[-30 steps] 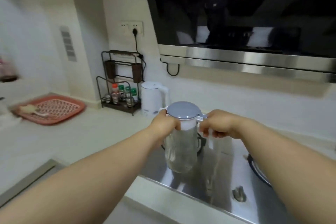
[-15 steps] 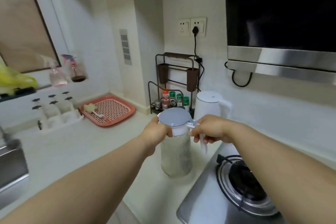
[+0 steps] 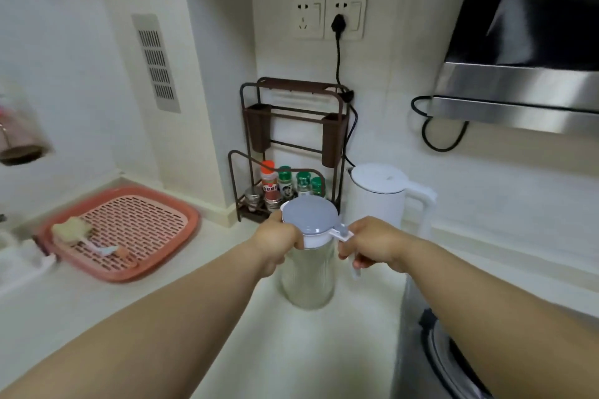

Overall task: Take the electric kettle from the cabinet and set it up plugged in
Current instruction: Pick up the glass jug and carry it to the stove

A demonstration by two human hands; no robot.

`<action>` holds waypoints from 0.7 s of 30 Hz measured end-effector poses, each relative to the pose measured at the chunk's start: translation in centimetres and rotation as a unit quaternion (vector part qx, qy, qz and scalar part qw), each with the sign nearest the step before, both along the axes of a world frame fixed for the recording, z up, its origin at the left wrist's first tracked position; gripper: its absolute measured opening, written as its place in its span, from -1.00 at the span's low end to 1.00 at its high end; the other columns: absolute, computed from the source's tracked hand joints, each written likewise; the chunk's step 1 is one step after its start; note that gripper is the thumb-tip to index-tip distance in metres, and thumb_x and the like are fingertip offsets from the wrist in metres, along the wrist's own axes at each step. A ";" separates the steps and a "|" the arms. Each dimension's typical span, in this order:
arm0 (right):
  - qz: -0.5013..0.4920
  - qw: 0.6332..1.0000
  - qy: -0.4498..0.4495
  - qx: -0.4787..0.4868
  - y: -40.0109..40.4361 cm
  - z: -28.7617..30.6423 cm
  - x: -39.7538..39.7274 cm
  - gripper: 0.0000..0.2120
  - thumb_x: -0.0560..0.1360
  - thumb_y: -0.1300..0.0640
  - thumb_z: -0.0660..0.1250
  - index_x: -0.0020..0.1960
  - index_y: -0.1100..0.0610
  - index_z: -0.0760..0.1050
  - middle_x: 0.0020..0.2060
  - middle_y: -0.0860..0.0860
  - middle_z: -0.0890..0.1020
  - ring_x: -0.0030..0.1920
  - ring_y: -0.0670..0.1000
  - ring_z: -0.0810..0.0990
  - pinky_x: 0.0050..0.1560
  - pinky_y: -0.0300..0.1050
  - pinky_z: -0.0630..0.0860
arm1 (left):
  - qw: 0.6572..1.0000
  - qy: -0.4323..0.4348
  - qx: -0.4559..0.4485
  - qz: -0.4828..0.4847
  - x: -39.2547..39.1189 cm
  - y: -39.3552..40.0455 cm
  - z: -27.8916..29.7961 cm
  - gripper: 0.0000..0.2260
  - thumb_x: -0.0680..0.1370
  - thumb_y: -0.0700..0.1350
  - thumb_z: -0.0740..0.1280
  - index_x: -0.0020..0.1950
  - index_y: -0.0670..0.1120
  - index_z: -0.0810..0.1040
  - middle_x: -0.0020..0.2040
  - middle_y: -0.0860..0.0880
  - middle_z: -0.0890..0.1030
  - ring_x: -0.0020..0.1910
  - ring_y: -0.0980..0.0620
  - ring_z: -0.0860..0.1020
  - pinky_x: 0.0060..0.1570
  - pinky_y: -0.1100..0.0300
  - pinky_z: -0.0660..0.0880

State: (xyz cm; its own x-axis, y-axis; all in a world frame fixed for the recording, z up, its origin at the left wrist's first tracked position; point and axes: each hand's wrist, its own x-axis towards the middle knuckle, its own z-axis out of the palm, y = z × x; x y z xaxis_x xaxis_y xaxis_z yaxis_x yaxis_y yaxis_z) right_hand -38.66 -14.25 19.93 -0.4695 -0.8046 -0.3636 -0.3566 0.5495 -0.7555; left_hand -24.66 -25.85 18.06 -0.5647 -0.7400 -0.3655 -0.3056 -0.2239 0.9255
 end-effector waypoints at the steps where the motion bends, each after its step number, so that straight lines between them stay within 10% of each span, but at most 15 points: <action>1: -0.016 1.000 -0.005 0.000 -1.2 -0.4 0.1 -0.92 0.37 0.35 0.37 -0.16 0.26 0.50 -0.39 0.15 0.51 -0.48 0.04 0.49 -0.46 -0.24 0.46 | 1.000 -0.002 -0.001 -0.012 -0.3 -1.6 -0.3 -0.41 0.35 -0.40 0.24 0.28 0.08 0.36 -0.11 0.06 0.44 -0.25 0.04 0.35 -0.29 0.19 0.33; 21: -0.111 0.991 0.039 0.062 -8.4 -1.9 -0.3 -0.87 0.39 0.32 0.32 -0.07 0.24 0.55 -0.17 0.16 0.56 -0.36 0.02 0.48 -0.32 -0.20 0.46 | 0.994 -0.010 0.014 -0.110 -3.3 -10.7 -3.2 -0.32 0.34 -0.37 0.28 0.41 0.05 0.27 0.12 -0.03 0.45 -0.04 -0.03 0.45 -0.10 0.08 0.51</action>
State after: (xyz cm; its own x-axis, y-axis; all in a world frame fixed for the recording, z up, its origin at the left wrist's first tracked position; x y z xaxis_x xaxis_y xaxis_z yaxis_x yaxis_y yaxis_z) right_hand -39.00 -22.66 18.00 -0.6602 -0.6303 -0.4085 -0.2723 0.7078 -0.6519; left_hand -27.95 -36.60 14.85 -0.7048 -0.5878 -0.3971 -0.3680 -0.1756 0.9131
